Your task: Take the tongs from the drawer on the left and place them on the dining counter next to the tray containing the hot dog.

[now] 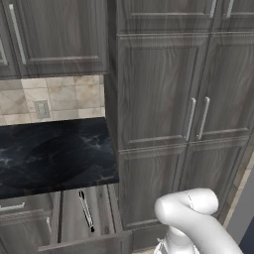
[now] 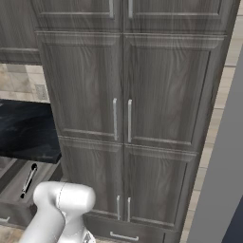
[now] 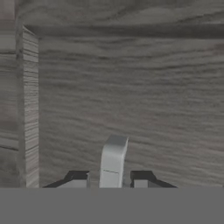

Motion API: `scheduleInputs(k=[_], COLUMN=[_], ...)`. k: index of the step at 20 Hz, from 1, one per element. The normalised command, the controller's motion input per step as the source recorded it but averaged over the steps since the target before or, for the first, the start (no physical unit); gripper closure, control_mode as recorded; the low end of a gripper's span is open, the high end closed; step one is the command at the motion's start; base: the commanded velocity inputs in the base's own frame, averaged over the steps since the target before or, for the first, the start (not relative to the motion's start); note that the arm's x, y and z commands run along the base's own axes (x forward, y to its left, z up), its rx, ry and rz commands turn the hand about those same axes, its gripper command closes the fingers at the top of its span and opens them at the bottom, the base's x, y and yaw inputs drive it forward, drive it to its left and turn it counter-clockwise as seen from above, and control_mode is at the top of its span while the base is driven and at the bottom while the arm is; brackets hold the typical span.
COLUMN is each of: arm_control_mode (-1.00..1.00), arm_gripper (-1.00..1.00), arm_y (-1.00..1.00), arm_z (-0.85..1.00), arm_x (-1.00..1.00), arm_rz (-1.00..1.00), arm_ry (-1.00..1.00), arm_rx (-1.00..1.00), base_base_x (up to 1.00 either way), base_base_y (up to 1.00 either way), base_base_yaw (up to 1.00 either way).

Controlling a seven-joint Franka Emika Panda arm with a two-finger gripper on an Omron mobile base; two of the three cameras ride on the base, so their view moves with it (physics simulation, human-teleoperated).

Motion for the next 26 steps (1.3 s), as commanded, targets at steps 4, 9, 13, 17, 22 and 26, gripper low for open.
scheduleInputs(k=[4,9,13,17,22,26], arm_control_mode=[-1.0,-1.0,-1.0,-1.0,-1.0,-1.0], arm_gripper=[-1.0,-1.0,-1.0,-1.0,-1.0,-1.0], arm_y=[0.0,0.0,0.0,0.06,0.02,0.0], arm_z=[0.03,0.35,0.63,0.69,0.73,0.71], arm_x=[-0.41,-0.82,-0.75,-0.75,-0.77,-0.7], arm_rz=[0.0,0.0,0.01,0.05,0.07,0.08], arm_ry=[0.0,-0.02,-0.14,-0.23,-0.12,-0.04], arm_rx=[0.0,0.02,0.01,0.0,0.0,0.01], base_base_x=[0.0,0.0,0.0,0.0,0.0,0.0], base_base_y=[0.0,0.0,0.0,0.0,0.0,0.0], base_base_yaw=[0.0,0.0,0.0,0.0,0.0,0.0])
